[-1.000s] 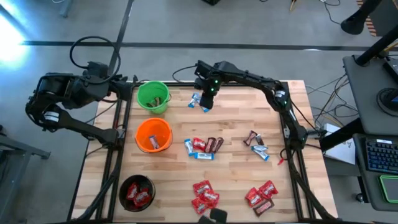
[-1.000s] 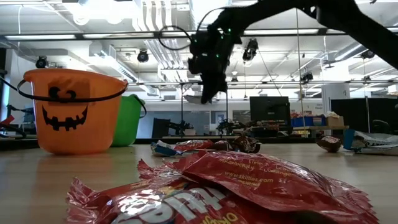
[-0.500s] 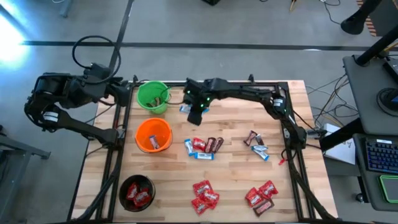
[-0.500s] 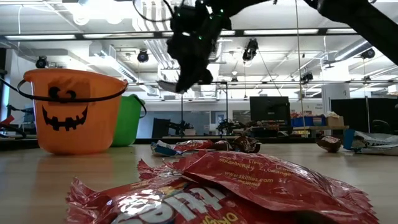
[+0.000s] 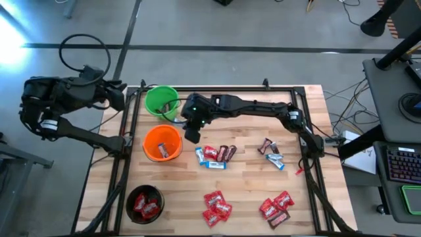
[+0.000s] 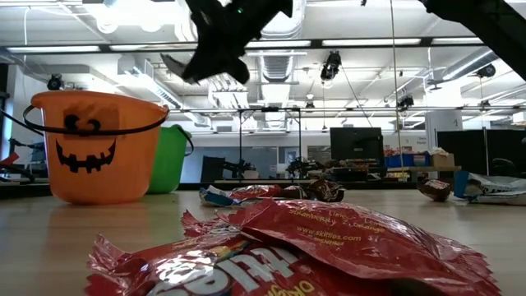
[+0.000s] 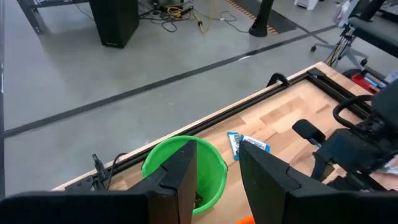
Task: Organize candy in baskets
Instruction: Put the white chocolate into the orange bucket
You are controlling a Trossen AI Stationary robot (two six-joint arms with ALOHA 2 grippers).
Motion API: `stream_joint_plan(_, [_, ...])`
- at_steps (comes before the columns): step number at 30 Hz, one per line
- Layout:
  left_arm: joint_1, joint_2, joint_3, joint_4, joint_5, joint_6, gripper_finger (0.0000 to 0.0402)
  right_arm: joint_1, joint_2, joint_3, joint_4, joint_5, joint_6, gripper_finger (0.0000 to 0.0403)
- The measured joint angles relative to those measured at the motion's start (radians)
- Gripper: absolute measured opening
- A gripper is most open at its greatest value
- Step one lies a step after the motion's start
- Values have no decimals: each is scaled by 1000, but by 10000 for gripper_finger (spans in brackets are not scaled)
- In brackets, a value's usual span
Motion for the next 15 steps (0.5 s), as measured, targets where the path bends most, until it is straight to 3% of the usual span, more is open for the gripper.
stream_joint_plan(15, [0, 3, 0, 0, 28, -114, 102, 49, 0, -2, 94, -56, 39, 24])
